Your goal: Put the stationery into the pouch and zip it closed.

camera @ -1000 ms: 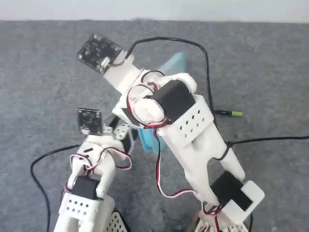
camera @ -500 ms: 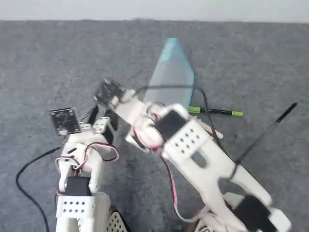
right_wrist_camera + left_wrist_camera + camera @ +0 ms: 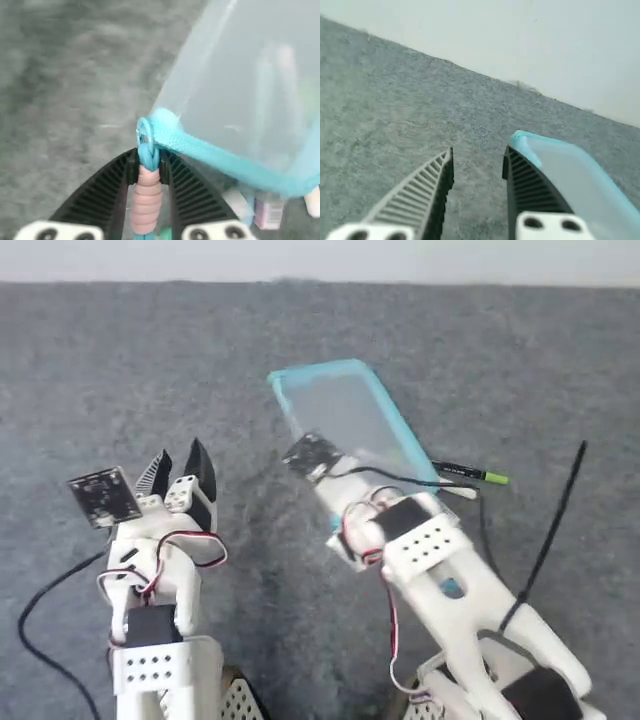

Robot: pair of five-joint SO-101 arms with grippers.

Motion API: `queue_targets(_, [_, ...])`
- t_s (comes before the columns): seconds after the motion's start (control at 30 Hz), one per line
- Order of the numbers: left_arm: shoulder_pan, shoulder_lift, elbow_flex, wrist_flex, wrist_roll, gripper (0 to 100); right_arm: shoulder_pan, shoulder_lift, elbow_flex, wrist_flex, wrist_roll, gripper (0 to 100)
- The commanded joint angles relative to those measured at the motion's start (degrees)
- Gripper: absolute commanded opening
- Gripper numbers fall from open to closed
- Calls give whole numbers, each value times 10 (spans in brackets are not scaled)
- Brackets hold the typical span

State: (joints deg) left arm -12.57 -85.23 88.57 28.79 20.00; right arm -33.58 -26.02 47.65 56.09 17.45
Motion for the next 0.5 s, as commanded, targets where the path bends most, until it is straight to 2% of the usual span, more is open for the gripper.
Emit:
queue_targets(0.0, [6,5,-16,-15,-58,155,42,-30,22,-50,3,6])
queue_targets(0.17, [83,3,-16,35,-123,155,46,-32,27,-50,19,6])
queue_targets(0.37, [120,5,-23,72,-159,160,20,-90,-34,91,110,6])
queue_targets(0.47, [161,3,-22,91,-175,211,-1,-156,-70,138,154,6])
